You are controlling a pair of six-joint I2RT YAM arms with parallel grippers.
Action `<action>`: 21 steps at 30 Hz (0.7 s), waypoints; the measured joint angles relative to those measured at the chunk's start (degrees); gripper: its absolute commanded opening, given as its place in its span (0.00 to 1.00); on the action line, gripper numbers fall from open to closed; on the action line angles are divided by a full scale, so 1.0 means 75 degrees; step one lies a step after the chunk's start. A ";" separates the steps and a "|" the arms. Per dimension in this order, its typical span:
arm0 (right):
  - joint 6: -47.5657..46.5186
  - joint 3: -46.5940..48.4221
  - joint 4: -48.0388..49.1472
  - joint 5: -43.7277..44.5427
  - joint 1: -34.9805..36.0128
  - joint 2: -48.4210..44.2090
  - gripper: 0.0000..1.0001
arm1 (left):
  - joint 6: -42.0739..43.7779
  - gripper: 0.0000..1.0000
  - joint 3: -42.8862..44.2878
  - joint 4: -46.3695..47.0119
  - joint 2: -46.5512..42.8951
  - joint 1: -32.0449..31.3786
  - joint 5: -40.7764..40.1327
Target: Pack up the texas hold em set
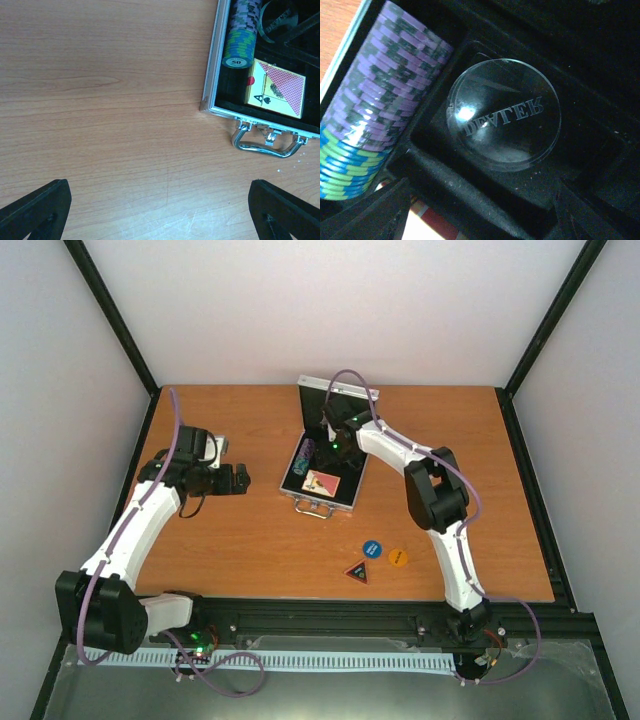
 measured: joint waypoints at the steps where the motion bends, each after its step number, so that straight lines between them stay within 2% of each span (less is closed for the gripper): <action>1: -0.0023 0.0000 -0.0041 0.0029 0.0015 -0.0038 0.80 | 0.0000 1.00 0.0000 0.0000 0.0000 0.0000 0.0000; 9: -0.0259 -0.0052 -0.0350 0.0134 0.0280 -0.0624 0.80 | -0.0003 1.00 0.0000 0.0009 0.0003 0.0000 0.0006; 15: -0.0364 -0.0694 -0.0434 0.0102 0.0504 -0.1186 0.80 | -0.0003 1.00 0.0000 0.0055 0.0026 0.0000 0.0038; 21: -0.0411 -0.1641 -0.0839 0.0254 0.0822 -0.1754 0.93 | -0.0003 1.00 0.0003 0.0058 0.0026 0.0000 0.0064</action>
